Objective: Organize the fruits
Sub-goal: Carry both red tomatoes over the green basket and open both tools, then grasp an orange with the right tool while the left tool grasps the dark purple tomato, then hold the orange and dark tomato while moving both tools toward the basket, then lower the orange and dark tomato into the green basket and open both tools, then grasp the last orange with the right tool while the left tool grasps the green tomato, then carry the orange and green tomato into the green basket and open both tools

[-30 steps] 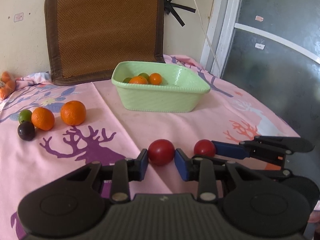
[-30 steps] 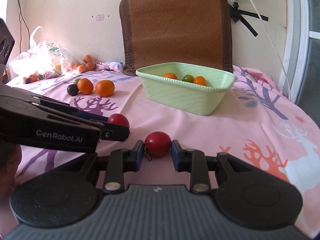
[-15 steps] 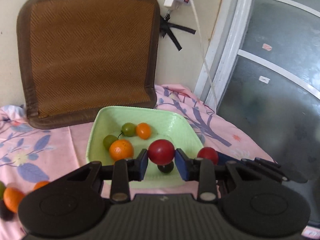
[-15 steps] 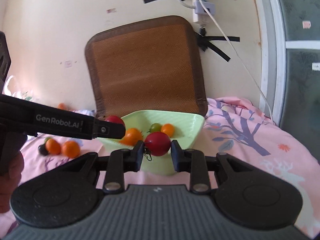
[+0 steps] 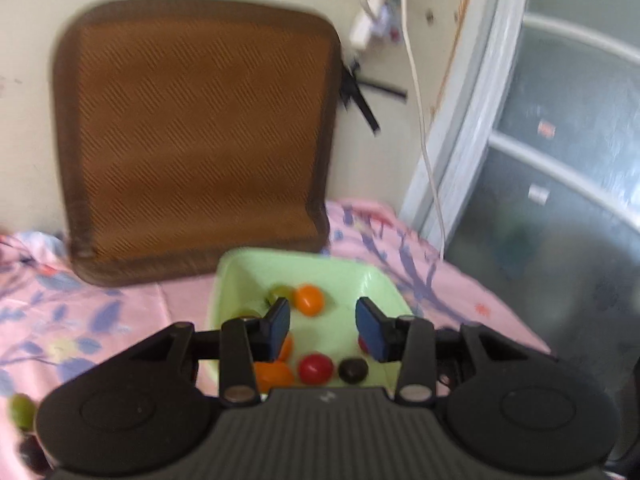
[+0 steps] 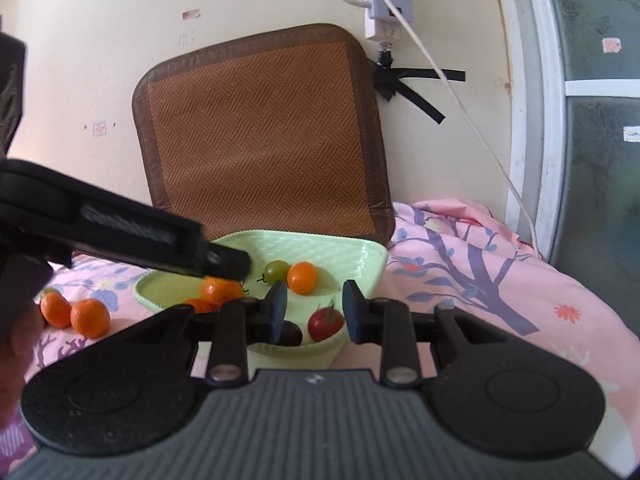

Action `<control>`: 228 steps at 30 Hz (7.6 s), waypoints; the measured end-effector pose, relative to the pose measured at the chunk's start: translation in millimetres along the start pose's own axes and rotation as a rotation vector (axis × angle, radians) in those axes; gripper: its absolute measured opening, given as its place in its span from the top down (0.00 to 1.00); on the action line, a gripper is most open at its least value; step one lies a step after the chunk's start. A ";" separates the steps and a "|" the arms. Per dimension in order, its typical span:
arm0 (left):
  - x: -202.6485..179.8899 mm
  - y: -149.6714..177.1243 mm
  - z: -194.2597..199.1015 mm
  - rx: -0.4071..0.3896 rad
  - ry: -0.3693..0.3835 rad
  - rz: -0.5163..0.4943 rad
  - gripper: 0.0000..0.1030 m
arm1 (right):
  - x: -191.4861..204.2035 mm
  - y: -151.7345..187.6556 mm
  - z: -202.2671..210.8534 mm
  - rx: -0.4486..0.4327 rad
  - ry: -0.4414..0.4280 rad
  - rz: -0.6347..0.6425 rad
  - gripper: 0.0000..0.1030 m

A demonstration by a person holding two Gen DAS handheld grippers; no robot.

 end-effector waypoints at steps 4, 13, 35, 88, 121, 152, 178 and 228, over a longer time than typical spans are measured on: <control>57.6 -10.7 69.6 -0.109 -0.088 0.071 0.64 | 9.1 -6.5 20.4 -0.035 -0.043 -0.036 0.68; 167.7 55.5 120.2 -0.042 -0.267 0.260 0.63 | 94.4 1.7 17.0 0.096 -0.360 -0.061 0.68; 153.1 99.2 77.0 0.075 -0.247 0.085 0.73 | 169.8 27.7 -63.6 0.329 -0.377 -0.052 0.59; 32.7 142.0 77.2 0.077 -0.069 -0.026 0.71 | 74.1 63.6 56.0 0.190 -0.220 -0.134 0.59; 37.9 140.8 76.6 0.071 -0.058 0.022 0.71 | 79.4 68.2 52.8 0.218 -0.220 -0.092 0.59; 0.9 27.5 -63.4 0.084 -0.030 -0.031 0.61 | 1.7 0.0 -13.6 0.001 -0.034 -0.085 0.52; 189.8 61.0 68.2 0.027 -0.199 0.300 0.57 | 204.0 26.1 -21.2 0.249 -0.515 0.140 0.49; 13.0 5.0 -48.6 0.106 0.014 0.106 0.67 | 0.6 -0.3 -7.3 -0.006 -0.072 -0.110 0.56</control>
Point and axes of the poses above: each gripper's, at about its wrist camera, not at the fingertips, and z roughly against the way its jaws point, x to its left, y to its underside, the point moved 8 cm from there along -z, roughly the way its jaws point, and after that the axes turned 2 degrees about x, right-handed, at the moved point
